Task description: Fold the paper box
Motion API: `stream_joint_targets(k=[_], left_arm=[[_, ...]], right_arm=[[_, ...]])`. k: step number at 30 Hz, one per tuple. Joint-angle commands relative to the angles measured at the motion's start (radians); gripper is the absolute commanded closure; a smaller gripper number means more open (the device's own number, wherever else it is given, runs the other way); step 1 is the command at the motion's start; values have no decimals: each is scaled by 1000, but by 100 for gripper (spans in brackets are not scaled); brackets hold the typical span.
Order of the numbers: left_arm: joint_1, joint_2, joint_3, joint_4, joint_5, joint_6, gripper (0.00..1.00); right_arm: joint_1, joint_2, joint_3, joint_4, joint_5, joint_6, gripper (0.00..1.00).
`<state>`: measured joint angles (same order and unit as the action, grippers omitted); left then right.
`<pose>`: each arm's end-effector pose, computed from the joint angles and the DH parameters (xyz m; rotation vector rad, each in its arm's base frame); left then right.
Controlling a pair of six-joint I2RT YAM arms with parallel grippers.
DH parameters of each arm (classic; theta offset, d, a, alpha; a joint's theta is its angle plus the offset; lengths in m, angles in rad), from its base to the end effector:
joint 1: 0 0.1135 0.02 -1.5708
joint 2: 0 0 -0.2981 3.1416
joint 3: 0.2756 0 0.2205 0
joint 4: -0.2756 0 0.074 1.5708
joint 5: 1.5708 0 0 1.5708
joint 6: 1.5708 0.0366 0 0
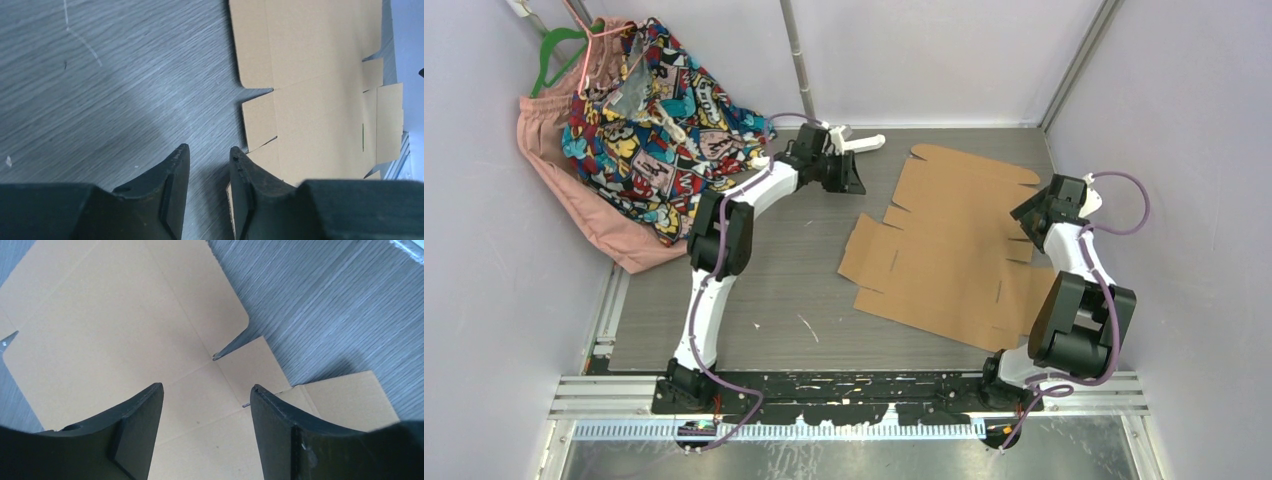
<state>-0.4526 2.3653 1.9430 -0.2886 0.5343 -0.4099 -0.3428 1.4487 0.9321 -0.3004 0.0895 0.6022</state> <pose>0.4692 -0.2489 0.2213 0.3478 2.3620 -1.0431 0.2564 -0.0950 0.2762 1.1223 2.1029 0.0162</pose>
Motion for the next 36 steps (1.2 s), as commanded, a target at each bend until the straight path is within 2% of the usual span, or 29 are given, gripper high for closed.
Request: stream_joint_targets(k=[1, 6, 8, 9, 14, 24, 36], left_arm=[[5, -76, -45, 3, 13, 10, 60], [12, -96, -91, 30, 20, 5, 55], [14, -102, -103, 35, 24, 4, 51], [14, -103, -113, 41, 23, -1, 43], [18, -114, -139, 60, 31, -1, 39], [34, -132, -155, 74, 46, -6, 40], [33, -141, -171, 80, 50, -9, 41]], right_arm=[[-13, 30, 17, 43, 53, -45, 30], [-37, 82, 43, 43, 34, -75, 24], [-49, 100, 49, 41, 18, -85, 10], [-53, 112, 55, 36, 9, -89, 8], [-62, 163, 68, 43, -12, -112, 10], [-83, 236, 13, 139, -48, -121, 16], [-81, 154, -163, 293, -128, -55, 30]])
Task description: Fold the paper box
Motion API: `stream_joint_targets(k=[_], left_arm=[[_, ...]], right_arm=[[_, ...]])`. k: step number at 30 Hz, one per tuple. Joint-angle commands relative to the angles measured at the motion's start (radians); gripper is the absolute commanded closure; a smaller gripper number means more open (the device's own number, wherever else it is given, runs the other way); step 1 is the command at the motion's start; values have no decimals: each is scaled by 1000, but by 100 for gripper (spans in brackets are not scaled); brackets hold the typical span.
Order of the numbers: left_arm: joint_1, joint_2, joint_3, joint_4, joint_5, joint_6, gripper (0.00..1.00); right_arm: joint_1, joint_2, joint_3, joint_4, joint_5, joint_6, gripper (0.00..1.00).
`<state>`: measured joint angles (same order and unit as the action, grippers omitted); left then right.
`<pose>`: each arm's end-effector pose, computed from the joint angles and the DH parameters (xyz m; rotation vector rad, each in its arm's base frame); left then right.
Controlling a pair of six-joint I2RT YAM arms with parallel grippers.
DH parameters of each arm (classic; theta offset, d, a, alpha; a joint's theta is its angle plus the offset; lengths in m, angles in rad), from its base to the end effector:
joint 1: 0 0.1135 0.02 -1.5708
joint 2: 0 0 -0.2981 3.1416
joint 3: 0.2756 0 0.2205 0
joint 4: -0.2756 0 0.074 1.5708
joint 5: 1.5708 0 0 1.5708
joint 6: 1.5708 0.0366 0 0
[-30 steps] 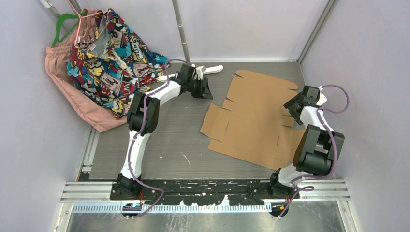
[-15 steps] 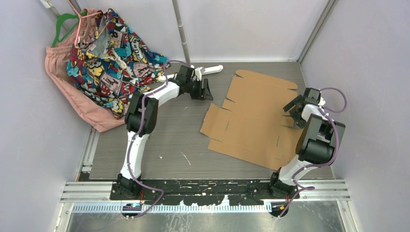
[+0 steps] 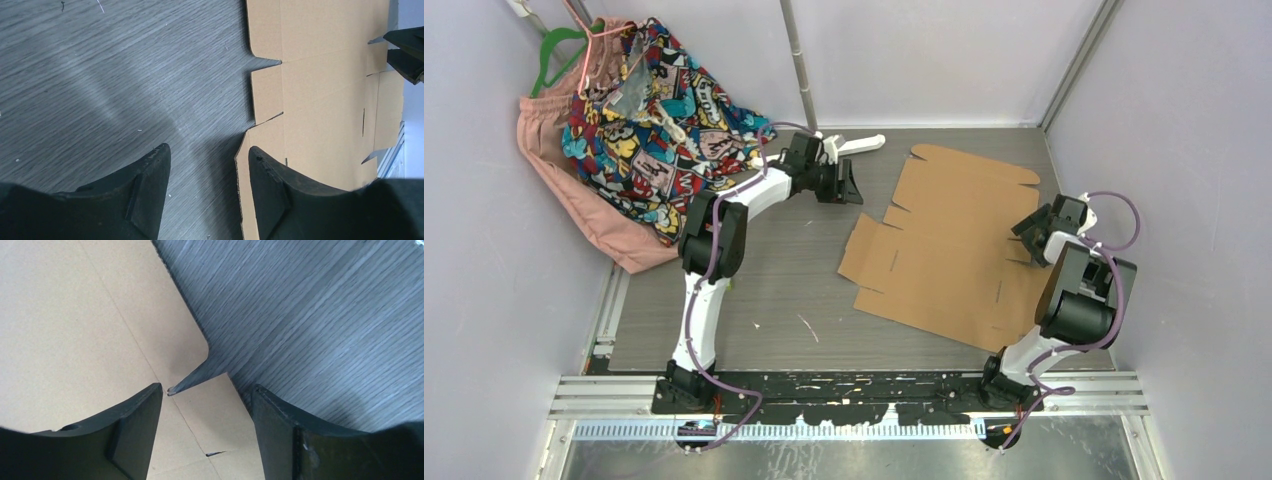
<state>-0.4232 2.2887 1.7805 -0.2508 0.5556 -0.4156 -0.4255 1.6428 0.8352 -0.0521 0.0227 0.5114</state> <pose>0.4543 -0.2258 0.2149 0.3049 2.4117 -1.0507 0.2762 -0.1261 0.2152 1.1064 2.1638 0.0112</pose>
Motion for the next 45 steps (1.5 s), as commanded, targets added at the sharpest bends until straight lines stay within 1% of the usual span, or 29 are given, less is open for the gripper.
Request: stream_joint_targets(k=[1, 2, 6, 12, 19, 23, 31, 36, 45], left_arm=[[4, -64, -8, 43, 28, -3, 41], [4, -64, -7, 41, 30, -4, 41], [3, -74, -11, 40, 33, -10, 42], [2, -90, -22, 47, 35, -15, 42], [-2, -88, -19, 36, 34, -10, 43], [-5, -64, 8, 7, 26, 8, 43], [-6, -12, 61, -26, 25, 18, 43], [-10, 7, 69, -32, 26, 21, 43], [-31, 18, 70, -34, 23, 24, 44]], right_arm=[[1, -50, -80, 46, -66, 40, 31], [4, -60, -94, 73, -69, 41, 32], [16, -110, -125, 86, -87, 22, 36], [32, -128, -115, 73, -117, 12, 43], [123, -167, -107, 58, -88, -35, 47], [171, -182, -96, 19, -69, -61, 49], [236, -160, -53, -14, -70, -101, 60], [272, -161, -23, -37, -59, -117, 62], [344, -136, 59, -94, -28, -150, 62]])
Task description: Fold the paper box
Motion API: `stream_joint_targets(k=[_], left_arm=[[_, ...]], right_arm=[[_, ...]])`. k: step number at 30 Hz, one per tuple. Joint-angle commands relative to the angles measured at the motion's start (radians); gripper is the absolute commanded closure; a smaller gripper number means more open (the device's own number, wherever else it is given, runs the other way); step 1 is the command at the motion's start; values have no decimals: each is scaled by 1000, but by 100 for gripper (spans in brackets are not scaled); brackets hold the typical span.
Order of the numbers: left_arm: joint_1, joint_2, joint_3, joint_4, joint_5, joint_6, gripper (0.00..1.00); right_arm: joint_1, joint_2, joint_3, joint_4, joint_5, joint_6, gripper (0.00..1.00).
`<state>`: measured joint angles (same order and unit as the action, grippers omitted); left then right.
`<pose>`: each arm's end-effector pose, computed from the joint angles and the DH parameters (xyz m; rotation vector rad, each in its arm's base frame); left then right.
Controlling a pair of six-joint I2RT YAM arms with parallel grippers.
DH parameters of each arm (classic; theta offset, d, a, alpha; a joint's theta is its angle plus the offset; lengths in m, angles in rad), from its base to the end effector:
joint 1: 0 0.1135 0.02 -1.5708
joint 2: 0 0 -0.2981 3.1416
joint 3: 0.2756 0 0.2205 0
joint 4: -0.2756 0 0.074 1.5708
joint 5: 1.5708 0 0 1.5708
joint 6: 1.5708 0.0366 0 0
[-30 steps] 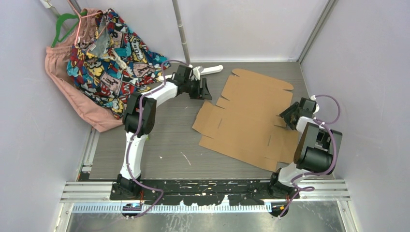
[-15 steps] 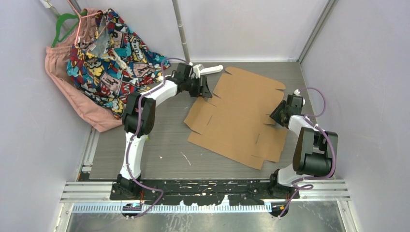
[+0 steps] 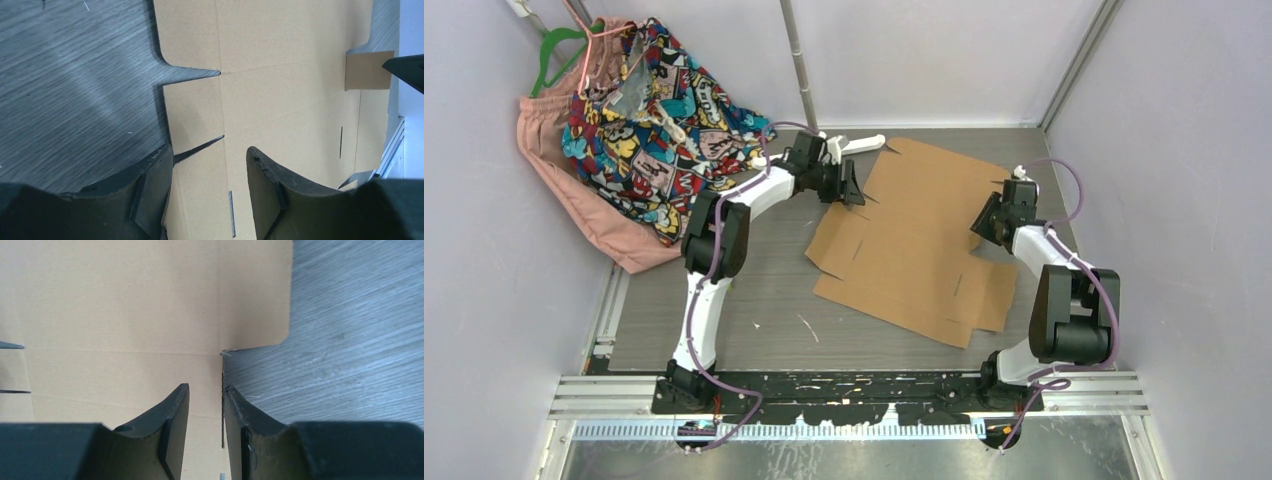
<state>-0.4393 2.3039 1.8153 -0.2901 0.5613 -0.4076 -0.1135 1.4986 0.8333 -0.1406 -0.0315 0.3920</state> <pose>0.4530 -0.2344 0.2147 0.3321 2.4302 -1.0584 0.2774 -0.0305 0.2473 0.5813 2.3109 0.1702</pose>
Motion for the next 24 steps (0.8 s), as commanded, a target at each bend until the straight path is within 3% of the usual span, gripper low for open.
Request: stream_joint_targets(k=[1, 24], left_arm=[[-16, 4, 35, 3, 16, 18, 44], [-35, -8, 34, -37, -3, 47, 44]], right_arm=[[40, 13, 69, -9, 27, -35, 62], [187, 207, 187, -65, 94, -18, 62]])
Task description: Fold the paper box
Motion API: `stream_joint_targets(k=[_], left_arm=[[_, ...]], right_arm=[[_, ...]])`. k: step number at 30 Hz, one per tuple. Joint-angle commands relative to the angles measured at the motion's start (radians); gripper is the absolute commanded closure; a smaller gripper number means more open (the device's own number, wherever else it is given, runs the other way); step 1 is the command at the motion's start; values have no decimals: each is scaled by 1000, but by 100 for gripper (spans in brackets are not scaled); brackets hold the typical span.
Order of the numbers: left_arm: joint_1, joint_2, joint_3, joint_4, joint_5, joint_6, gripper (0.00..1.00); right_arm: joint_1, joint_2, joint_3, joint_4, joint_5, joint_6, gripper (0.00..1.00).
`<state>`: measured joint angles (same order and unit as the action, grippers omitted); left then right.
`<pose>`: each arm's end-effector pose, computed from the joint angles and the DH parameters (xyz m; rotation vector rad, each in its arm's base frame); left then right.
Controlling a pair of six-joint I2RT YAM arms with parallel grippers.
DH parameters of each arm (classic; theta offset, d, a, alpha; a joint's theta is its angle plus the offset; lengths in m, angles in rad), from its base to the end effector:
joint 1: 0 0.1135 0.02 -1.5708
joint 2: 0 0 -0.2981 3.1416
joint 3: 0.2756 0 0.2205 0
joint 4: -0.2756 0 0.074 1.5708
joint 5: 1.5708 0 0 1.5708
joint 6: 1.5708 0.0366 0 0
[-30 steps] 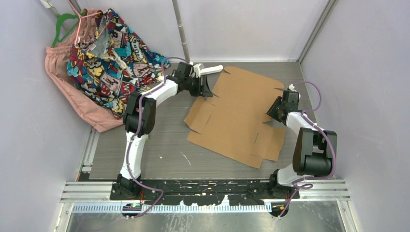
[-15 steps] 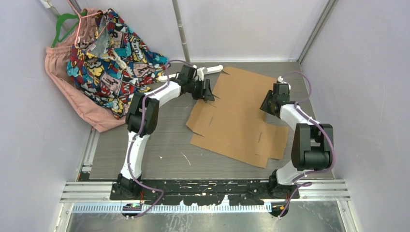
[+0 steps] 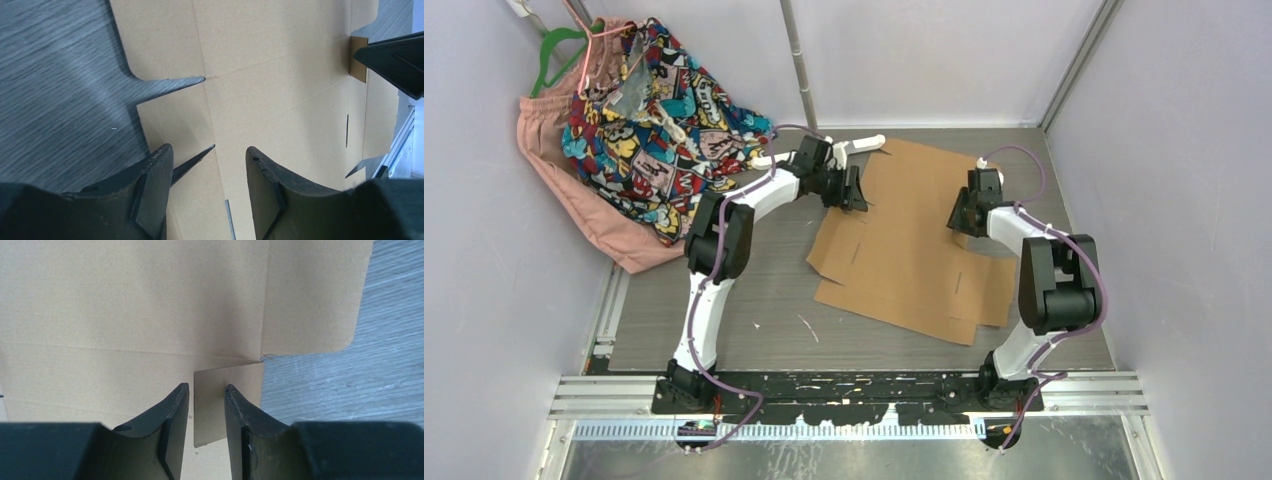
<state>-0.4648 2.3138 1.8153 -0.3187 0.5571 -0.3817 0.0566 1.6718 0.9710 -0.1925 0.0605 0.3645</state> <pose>0.4460 -0.2453 0.2077 0.3828 2.4620 -1.0480 0.3198 0.0159 0.2330 0.4039 2.4316 0.1086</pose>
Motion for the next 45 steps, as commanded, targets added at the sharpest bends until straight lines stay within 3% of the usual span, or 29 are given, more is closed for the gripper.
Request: stream_joint_targets(k=[1, 19, 28, 45], left_arm=[[-10, -19, 33, -9, 1, 21, 45], [-6, -68, 27, -29, 2, 58, 44], [51, -37, 51, 45, 118, 12, 43], [84, 66, 107, 21, 83, 20, 44]], right_arm=[[18, 45, 61, -28, 2, 10, 63], [64, 205, 211, -224, 30, -8, 62], [69, 212, 209, -245, 15, -29, 61], [68, 209, 216, -273, 17, -56, 61]])
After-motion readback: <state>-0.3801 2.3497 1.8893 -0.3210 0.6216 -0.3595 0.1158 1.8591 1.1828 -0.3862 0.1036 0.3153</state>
